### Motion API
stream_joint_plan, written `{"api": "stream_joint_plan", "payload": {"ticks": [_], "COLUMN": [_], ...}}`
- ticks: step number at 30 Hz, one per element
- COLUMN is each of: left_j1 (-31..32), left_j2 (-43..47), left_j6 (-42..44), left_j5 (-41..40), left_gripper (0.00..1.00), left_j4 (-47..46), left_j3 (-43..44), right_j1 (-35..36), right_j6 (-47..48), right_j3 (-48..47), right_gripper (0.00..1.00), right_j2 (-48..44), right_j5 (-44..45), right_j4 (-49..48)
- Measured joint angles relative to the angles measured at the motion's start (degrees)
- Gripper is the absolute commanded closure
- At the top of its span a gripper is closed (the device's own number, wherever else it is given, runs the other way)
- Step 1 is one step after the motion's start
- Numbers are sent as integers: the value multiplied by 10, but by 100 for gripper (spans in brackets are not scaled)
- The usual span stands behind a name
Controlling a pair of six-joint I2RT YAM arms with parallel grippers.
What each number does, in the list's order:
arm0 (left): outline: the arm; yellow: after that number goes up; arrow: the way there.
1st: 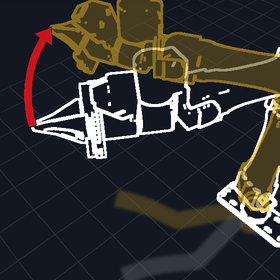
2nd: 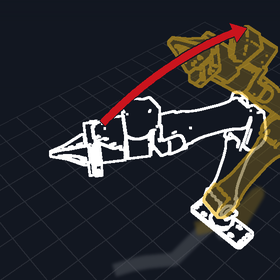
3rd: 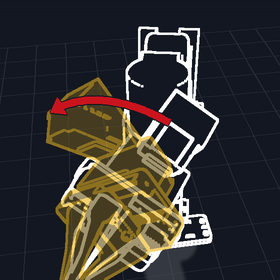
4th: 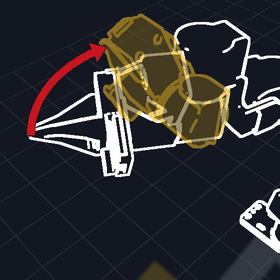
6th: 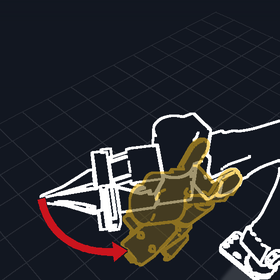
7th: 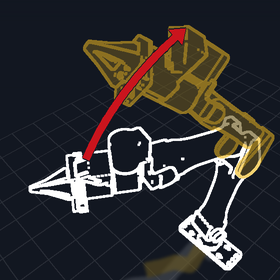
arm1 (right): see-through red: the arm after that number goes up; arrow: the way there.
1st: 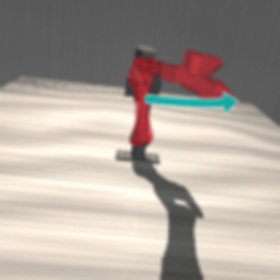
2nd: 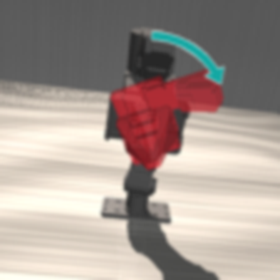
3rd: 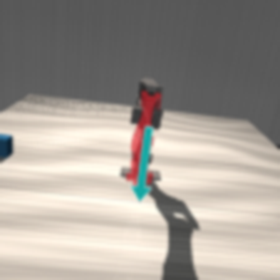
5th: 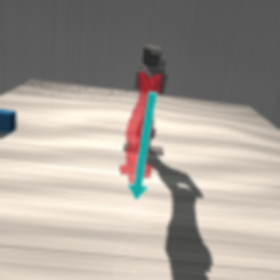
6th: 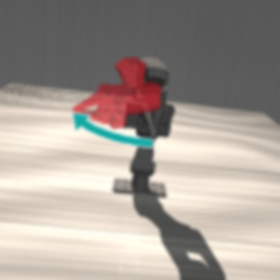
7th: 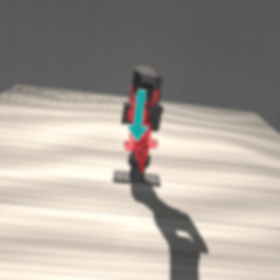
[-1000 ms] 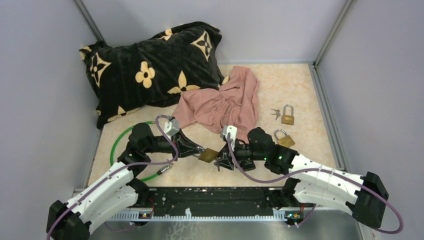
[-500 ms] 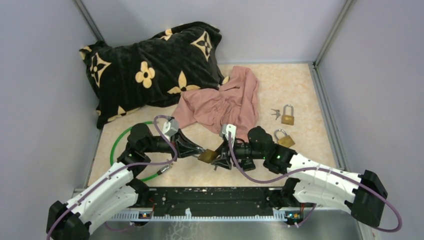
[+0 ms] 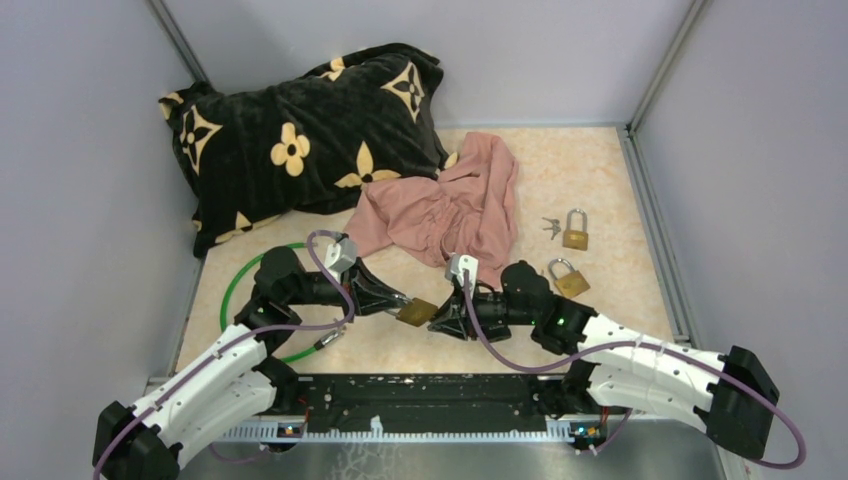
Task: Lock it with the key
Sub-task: Lock the lock.
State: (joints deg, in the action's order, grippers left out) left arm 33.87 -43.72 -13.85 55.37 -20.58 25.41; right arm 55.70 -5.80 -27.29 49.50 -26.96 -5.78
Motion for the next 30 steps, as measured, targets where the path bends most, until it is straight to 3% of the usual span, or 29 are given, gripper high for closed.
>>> {"api": "stream_joint_plan", "payload": {"ticks": [6,10,21,30], "left_j1": [0,0,-7,-109], "left_j2": [0,0,2,8], "left_j6": [-3,-8,31,144], "left_j5": [0,0,2,-3], "left_gripper": [100,100,100,100], "left_j4": [0,-1,53,142], "left_j3": [0,0,23,113], "right_j1": [0,0,-11,-96], "right_j6": [-9,-8,-9,-45], "right_j3": [0,0,-9,10], "right_gripper": [81,100,100,100], "right_j2": [0,1,11,6], "right_j5": [4,4,3,38], "right_j4": [-20,-25,-1,105]}}
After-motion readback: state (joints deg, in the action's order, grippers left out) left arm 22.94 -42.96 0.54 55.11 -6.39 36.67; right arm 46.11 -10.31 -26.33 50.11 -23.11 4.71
